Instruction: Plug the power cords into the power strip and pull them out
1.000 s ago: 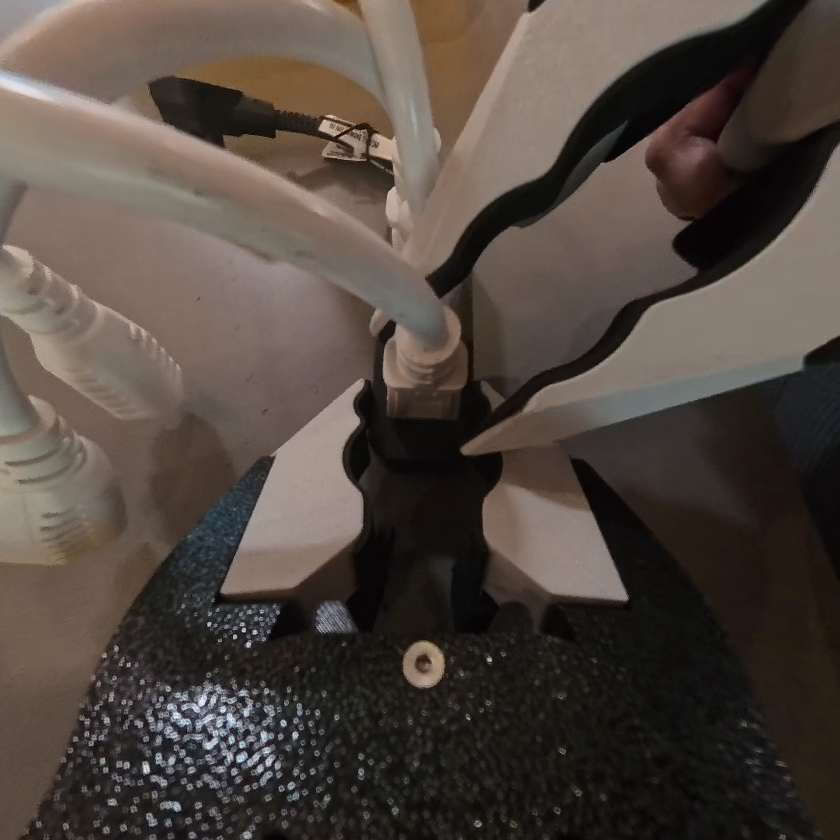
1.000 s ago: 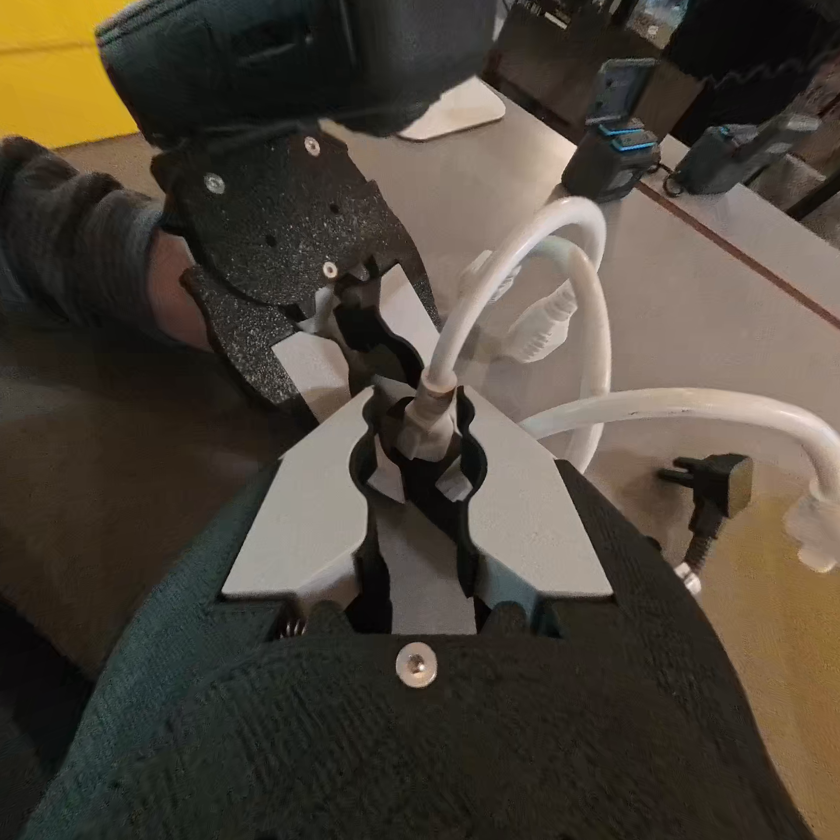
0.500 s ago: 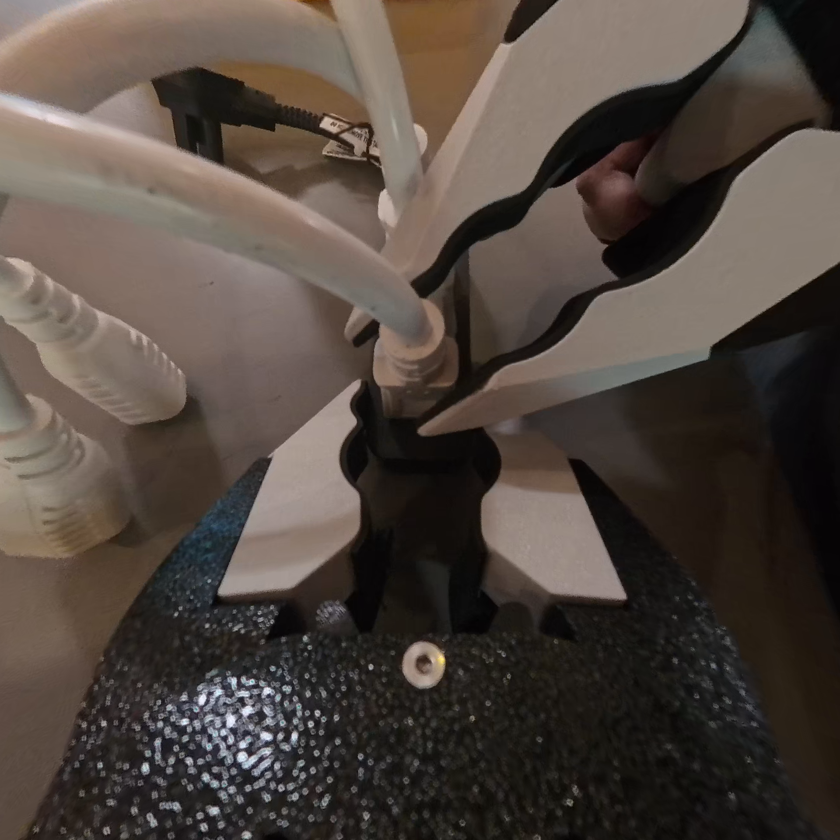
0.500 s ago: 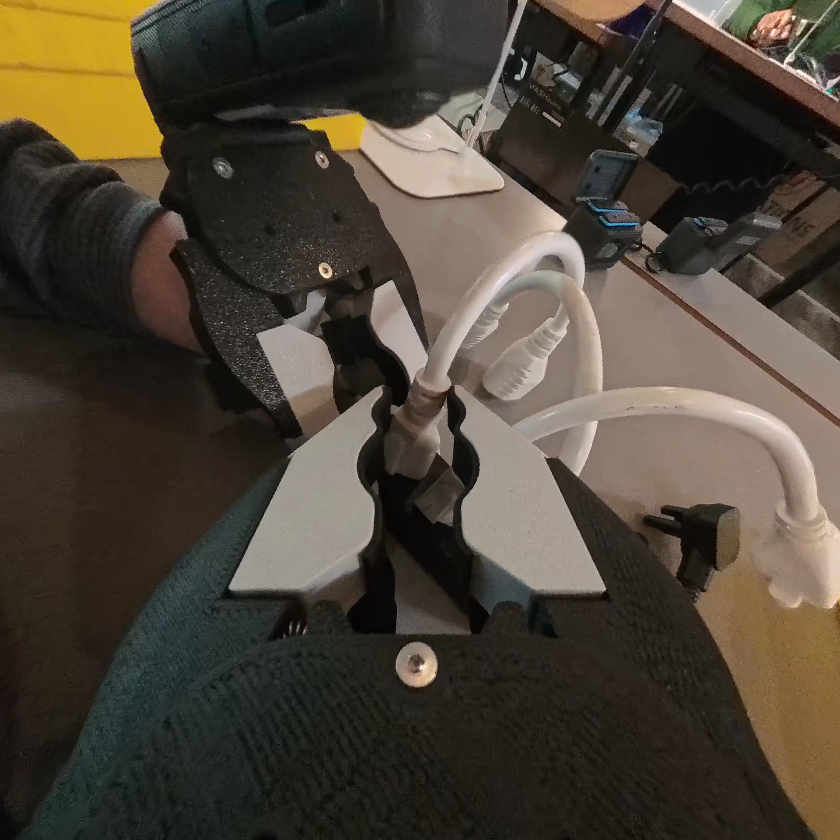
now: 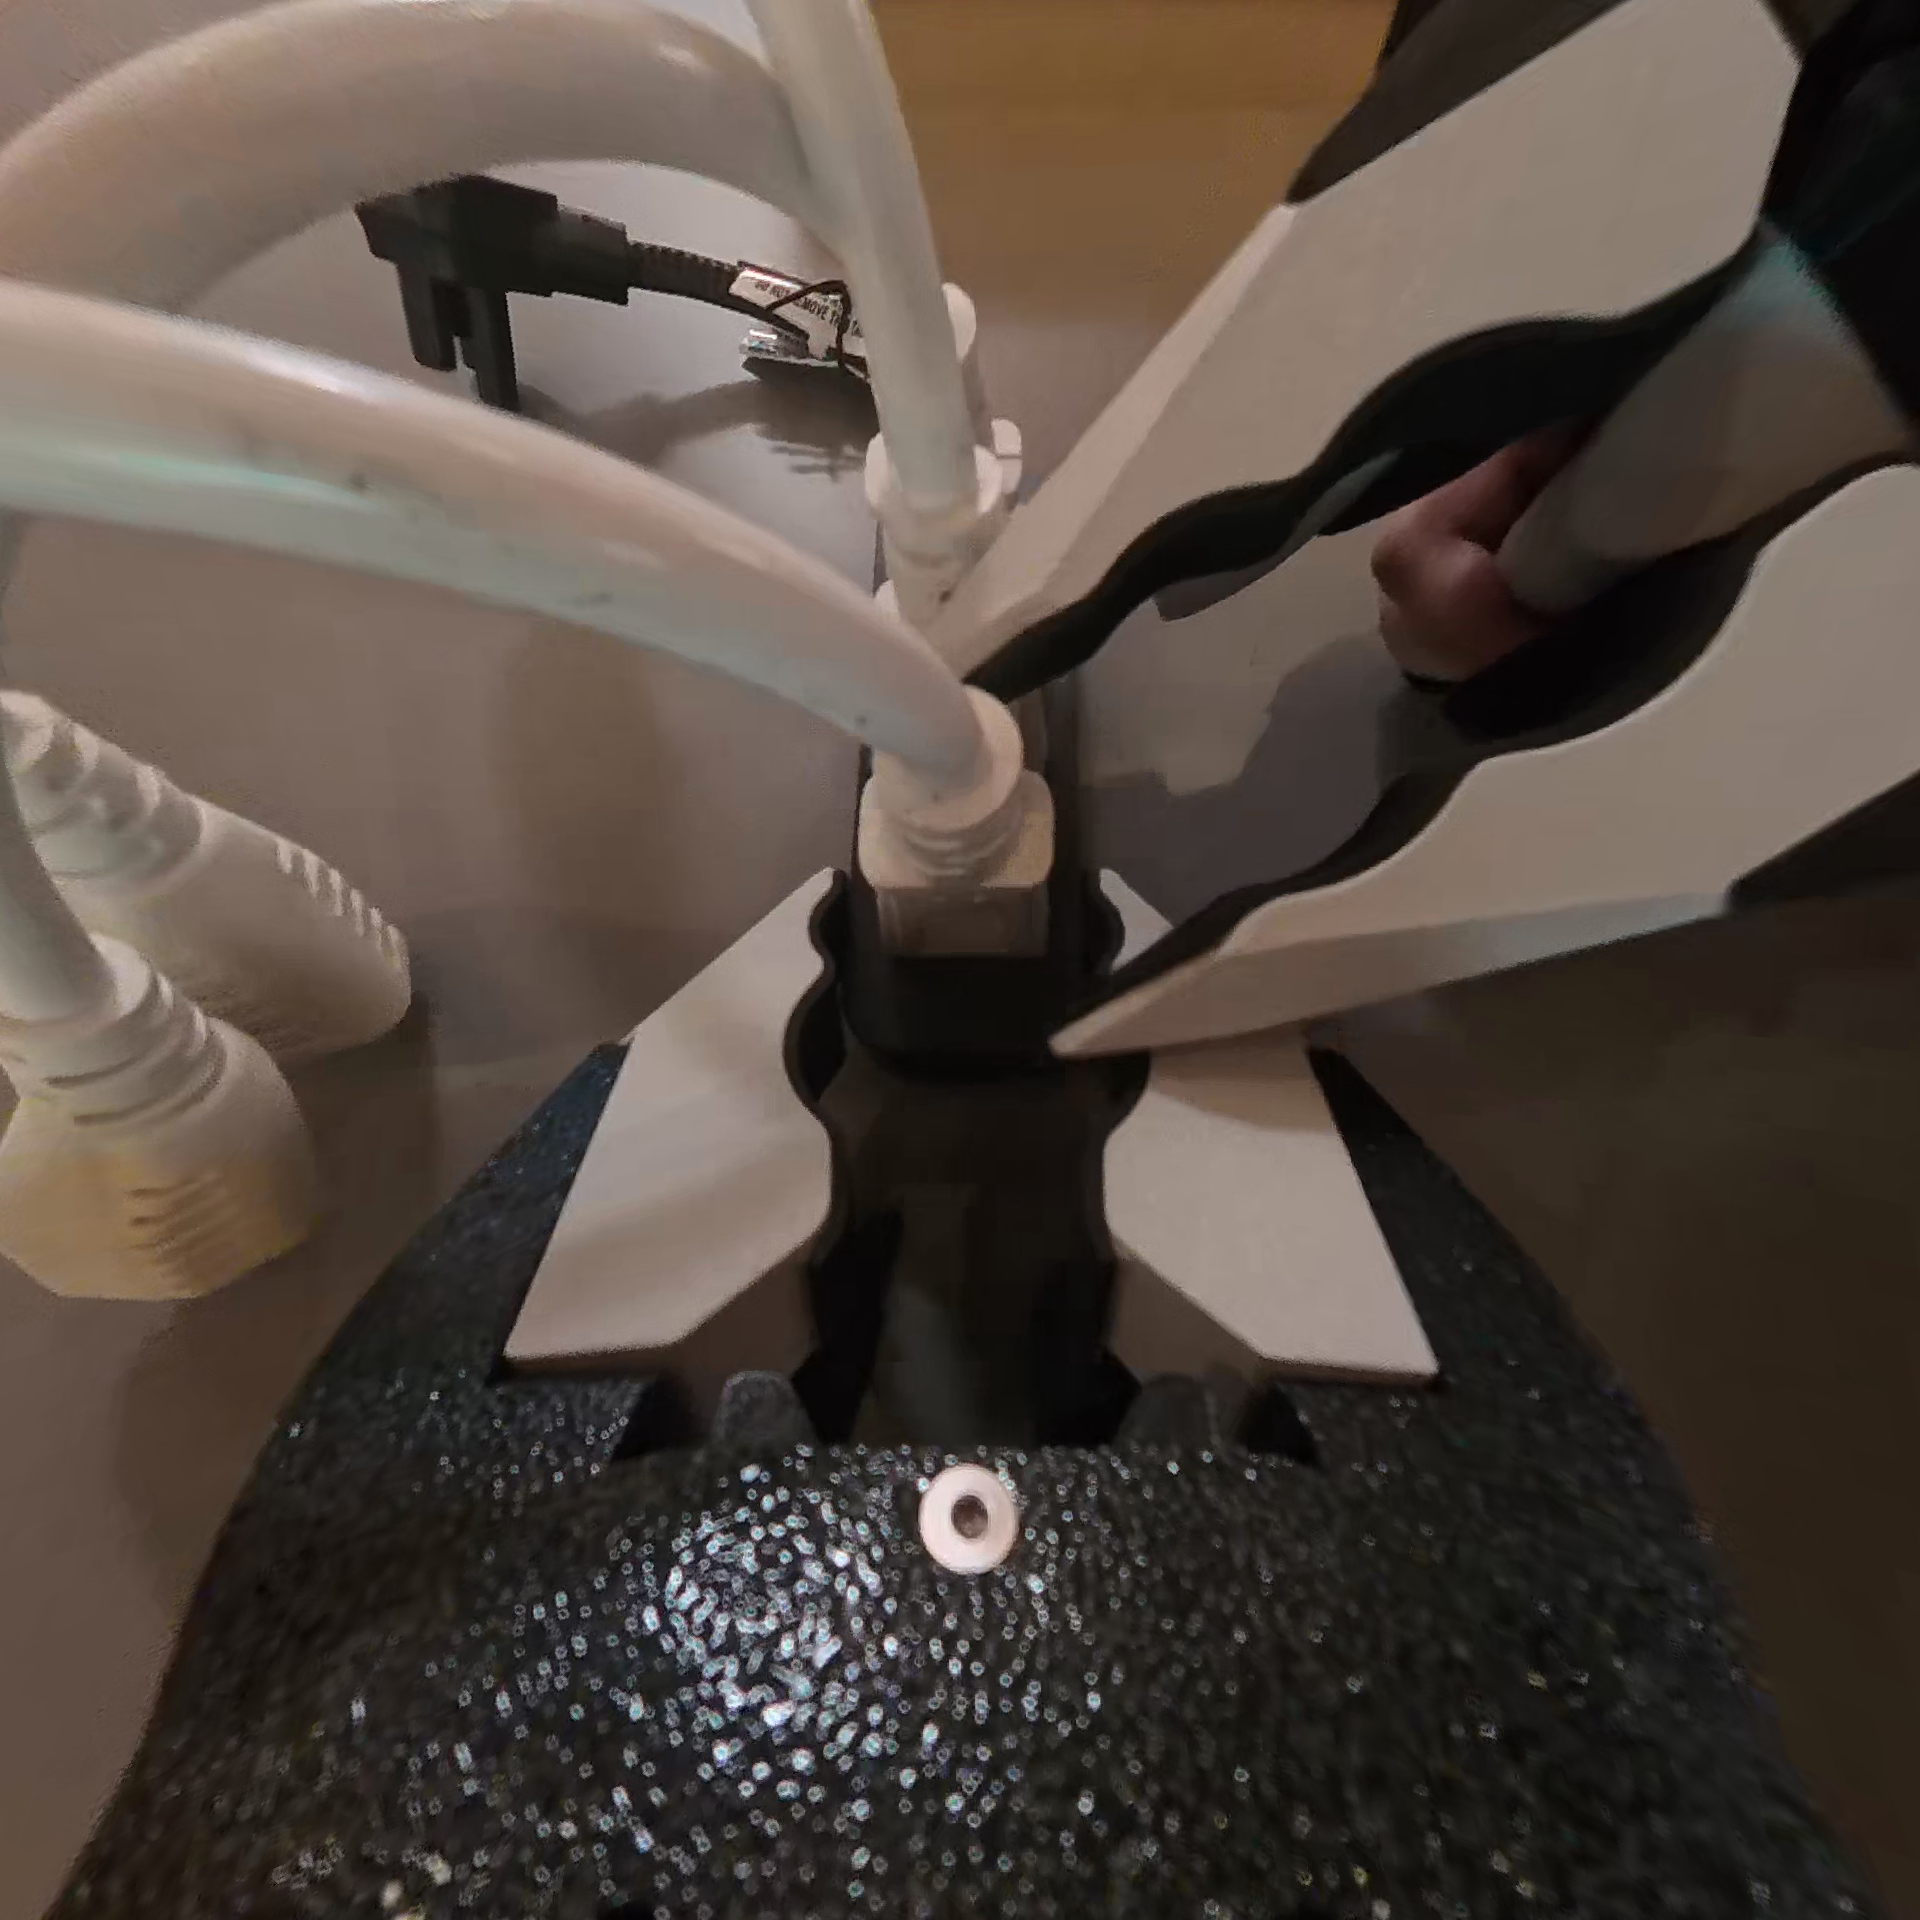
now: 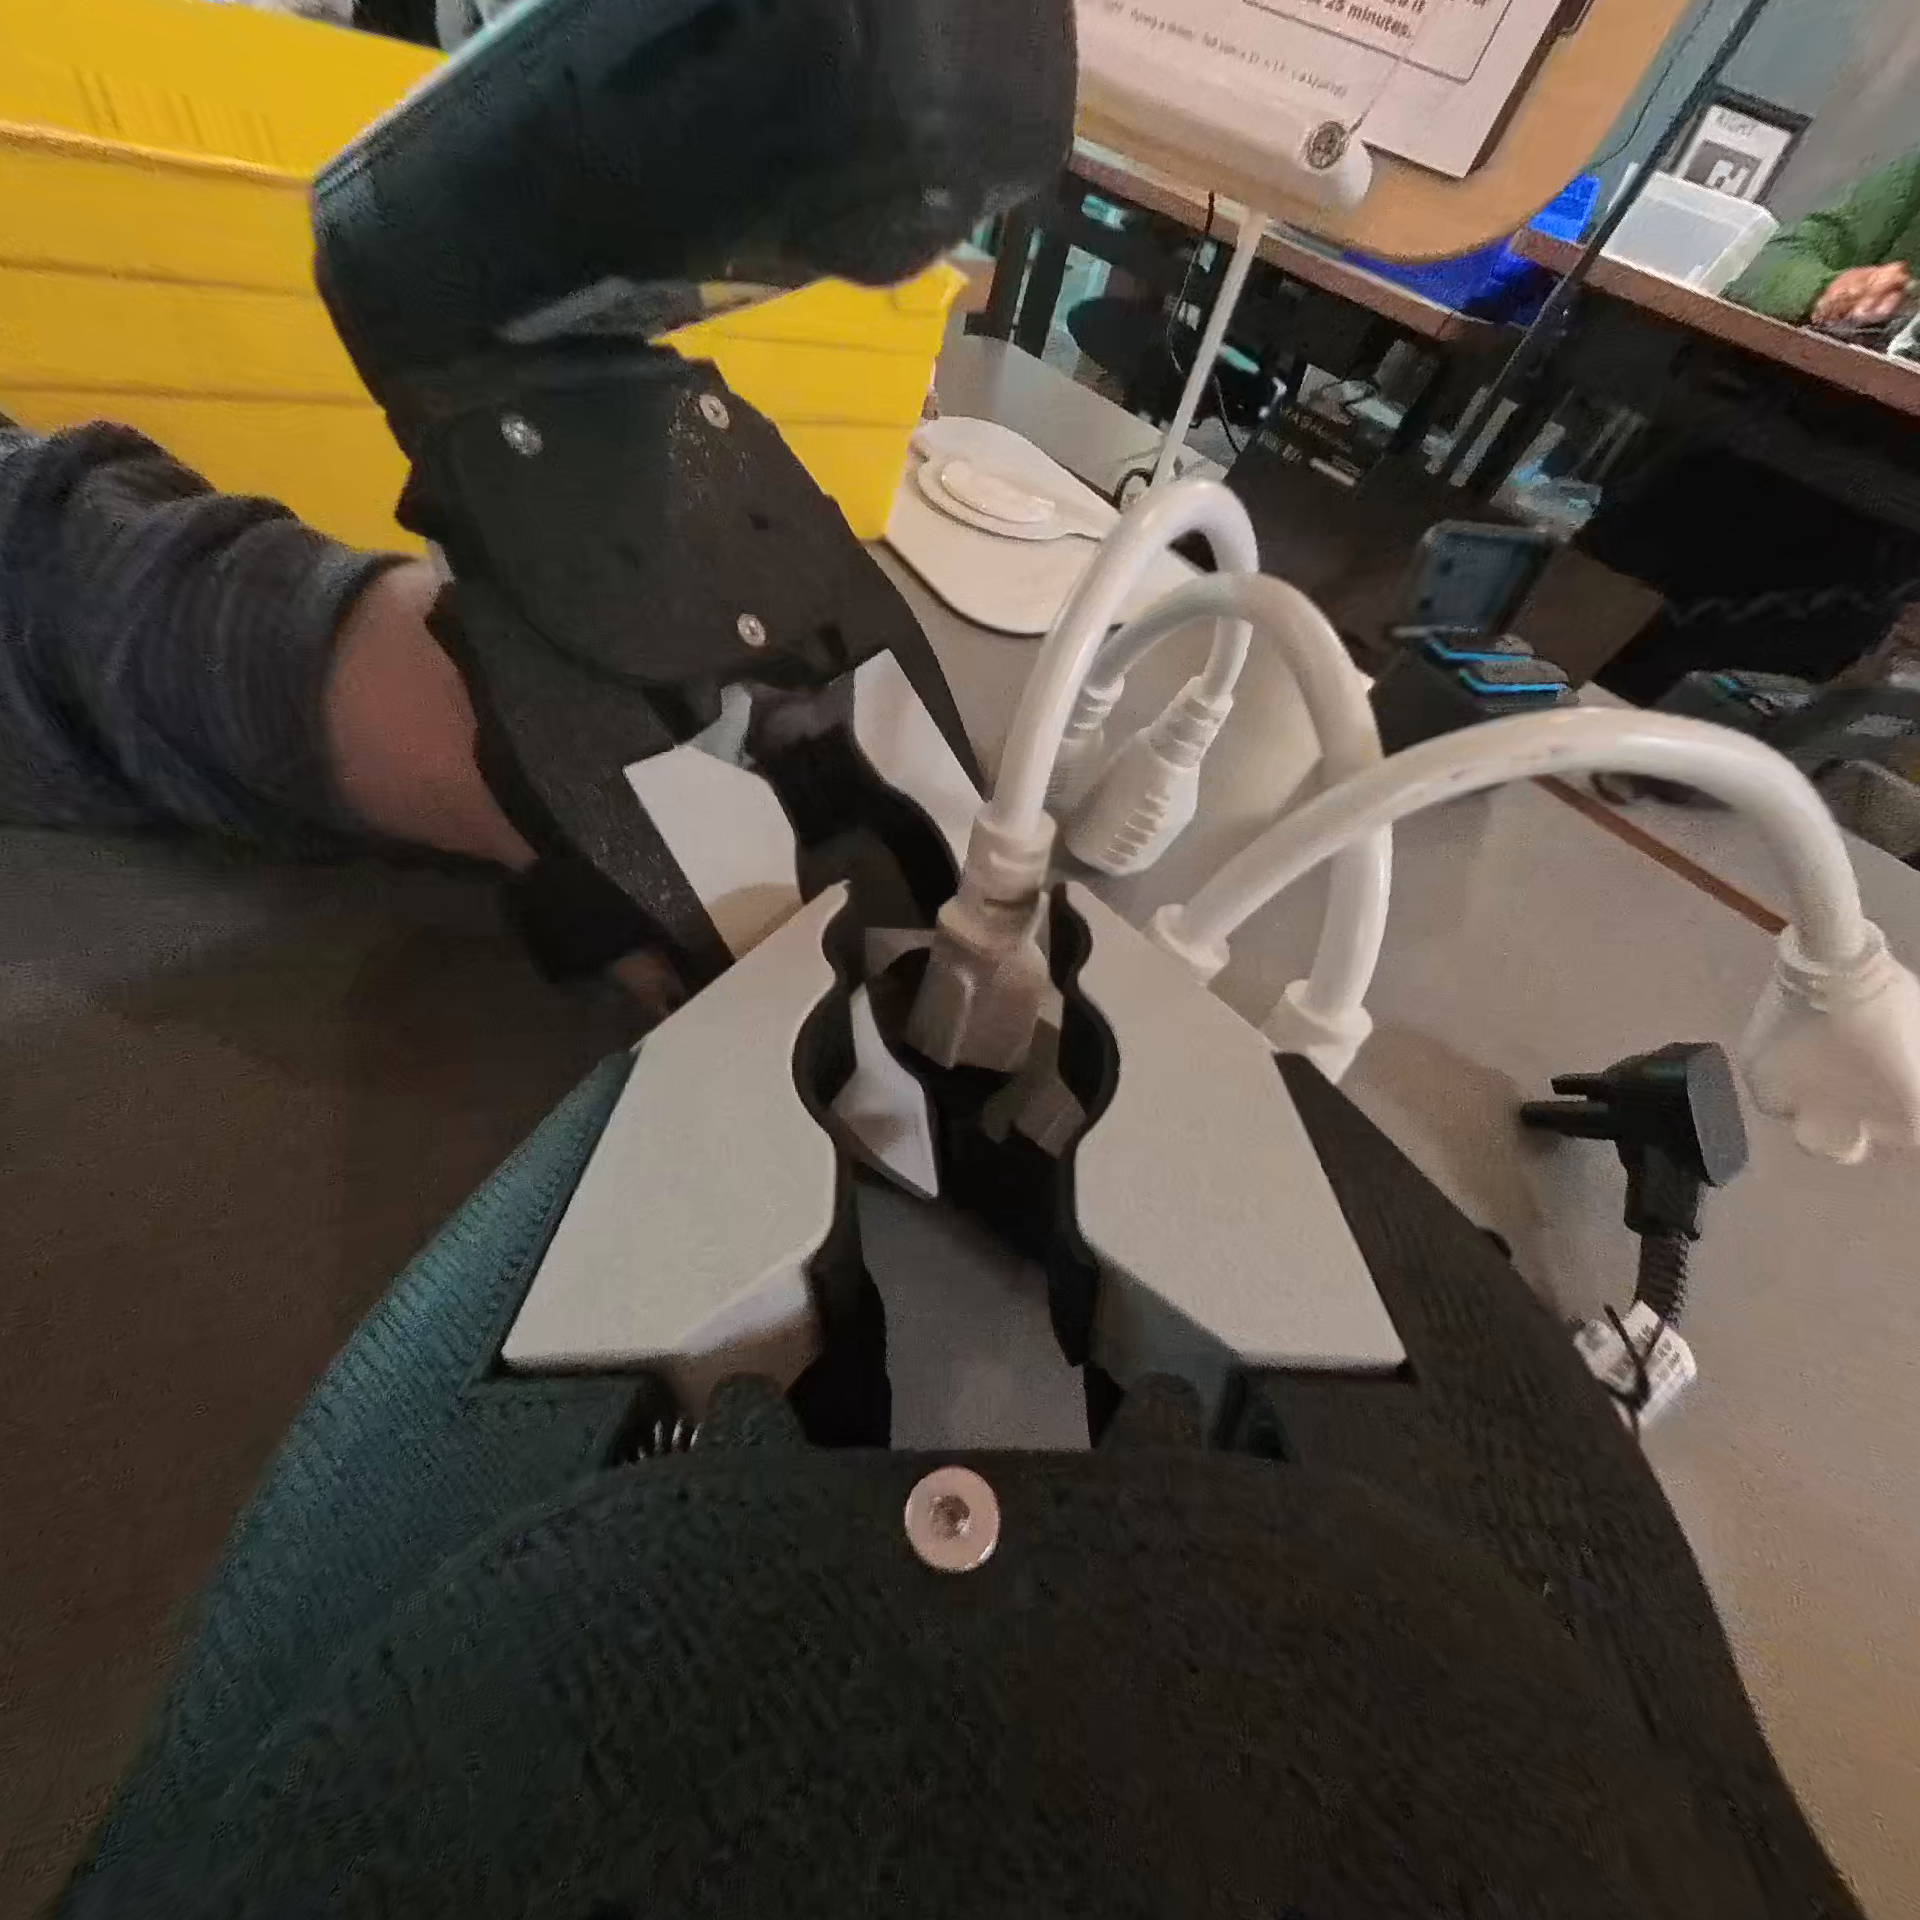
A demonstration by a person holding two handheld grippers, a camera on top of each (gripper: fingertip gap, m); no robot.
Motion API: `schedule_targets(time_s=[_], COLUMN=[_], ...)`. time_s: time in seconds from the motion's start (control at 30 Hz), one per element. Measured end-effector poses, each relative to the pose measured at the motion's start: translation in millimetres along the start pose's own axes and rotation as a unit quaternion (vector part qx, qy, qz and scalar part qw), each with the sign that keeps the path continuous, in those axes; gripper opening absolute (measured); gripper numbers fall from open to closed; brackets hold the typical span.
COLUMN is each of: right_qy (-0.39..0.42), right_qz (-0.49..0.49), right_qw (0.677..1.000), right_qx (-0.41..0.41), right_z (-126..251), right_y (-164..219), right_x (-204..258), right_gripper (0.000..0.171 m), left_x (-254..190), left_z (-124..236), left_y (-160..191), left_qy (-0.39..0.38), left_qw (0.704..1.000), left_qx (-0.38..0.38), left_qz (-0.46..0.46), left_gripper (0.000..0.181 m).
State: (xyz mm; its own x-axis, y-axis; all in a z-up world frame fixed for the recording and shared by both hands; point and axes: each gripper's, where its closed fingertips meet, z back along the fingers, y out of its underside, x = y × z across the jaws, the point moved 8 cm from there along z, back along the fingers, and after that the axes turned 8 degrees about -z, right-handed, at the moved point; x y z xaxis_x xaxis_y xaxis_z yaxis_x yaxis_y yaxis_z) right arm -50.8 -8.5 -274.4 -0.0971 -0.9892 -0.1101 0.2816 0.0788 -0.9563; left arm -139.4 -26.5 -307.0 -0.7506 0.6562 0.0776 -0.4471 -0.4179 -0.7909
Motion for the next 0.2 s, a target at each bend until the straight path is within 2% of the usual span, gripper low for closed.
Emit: schedule_targets(time_s=[0.2], right_qy=[0.019], right_qz=[-0.002], right_qw=[1.000], right_qx=[-0.008], right_z=[2.4], right_y=[0.7], right_x=[-2.7], right_gripper=[0.029], left_x=[0.7], left_z=[-0.3], left_y=[0.2], left_qy=[0.006], left_qw=[1.000], left_qx=[-0.001], left_qz=[0.006], left_gripper=[0.043])
